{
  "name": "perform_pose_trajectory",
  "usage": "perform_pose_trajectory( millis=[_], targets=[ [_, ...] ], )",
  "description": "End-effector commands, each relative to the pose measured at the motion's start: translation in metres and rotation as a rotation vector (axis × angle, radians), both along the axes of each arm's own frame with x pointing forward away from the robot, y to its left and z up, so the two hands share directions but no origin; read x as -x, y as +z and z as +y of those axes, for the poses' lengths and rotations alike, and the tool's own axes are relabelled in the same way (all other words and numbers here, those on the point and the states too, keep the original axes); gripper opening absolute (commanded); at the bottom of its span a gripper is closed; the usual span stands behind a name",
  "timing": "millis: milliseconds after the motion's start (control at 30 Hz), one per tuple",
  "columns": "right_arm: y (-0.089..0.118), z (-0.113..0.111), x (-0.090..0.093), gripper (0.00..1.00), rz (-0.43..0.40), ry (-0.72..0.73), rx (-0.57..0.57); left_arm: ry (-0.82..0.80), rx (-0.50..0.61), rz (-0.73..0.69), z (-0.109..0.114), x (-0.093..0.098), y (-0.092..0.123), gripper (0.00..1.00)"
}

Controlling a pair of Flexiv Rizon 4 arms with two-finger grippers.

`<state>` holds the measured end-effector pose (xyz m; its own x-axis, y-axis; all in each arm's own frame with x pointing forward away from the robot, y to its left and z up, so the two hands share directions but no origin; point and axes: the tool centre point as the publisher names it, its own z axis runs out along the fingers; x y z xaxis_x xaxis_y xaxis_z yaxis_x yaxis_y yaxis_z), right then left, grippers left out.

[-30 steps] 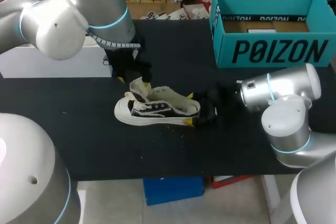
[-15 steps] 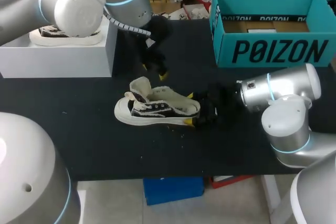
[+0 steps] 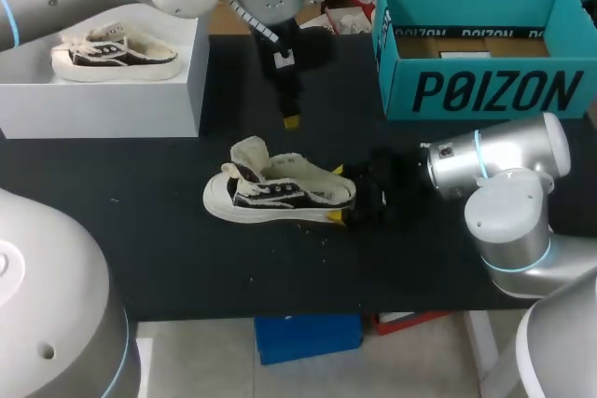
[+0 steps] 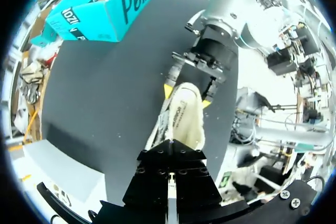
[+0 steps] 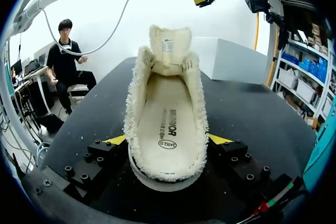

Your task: Take the shoe out of the shoebox, open the shoe tongue, remove and reinsert the insole, then place the shoe into the shoebox

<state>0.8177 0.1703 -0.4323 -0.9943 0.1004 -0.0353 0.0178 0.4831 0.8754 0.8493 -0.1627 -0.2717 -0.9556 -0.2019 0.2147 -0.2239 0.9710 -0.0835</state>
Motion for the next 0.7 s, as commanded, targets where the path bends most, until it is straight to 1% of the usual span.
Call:
perform_pose_trajectory(
  millis=[33, 67, 133, 167, 267, 367, 467, 700],
  targets=[
    [-0.002, 0.0, 0.0, 0.0, 0.0, -0.001, 0.0, -0.362, -0.113, -0.027, -0.004, 0.004, -0.003, 0.0],
    [-0.002, 0.0, 0.0, 0.0, 0.0, -0.001, 0.0, -0.364, -0.08, -0.052, -0.002, 0.008, -0.003, 0.0],
    [-0.002, 0.0, 0.0, 0.0, 0.0, -0.001, 0.0, -0.377, -0.061, -0.102, 0.0, 0.014, -0.005, 0.0],
    [-0.002, 0.0, 0.0, 0.0, 0.0, -0.001, 0.0, -0.396, -0.034, -0.109, 0.001, 0.018, -0.007, 0.0],
    [-0.002, 0.0, 0.0, 0.0, 0.0, -0.001, 0.0, -0.413, -0.001, -0.139, 0.0, 0.026, -0.014, 0.0],
    [-0.002, 0.0, 0.0, 0.0, 0.0, -0.001, 0.0, -0.407, 0.034, -0.134, 0.0, 0.032, -0.021, 0.0],
    [-0.002, 0.0, 0.0, 0.0, 0.0, -0.001, 0.0, -0.342, 0.07, -0.093, 0.003, 0.034, -0.027, 0.0],
    [-0.002, 0.0, 0.0, 0.0, 0.0, -0.001, 0.0, -0.342, 0.07, -0.093, 0.003, 0.034, -0.027, 0.0]
  ],
)
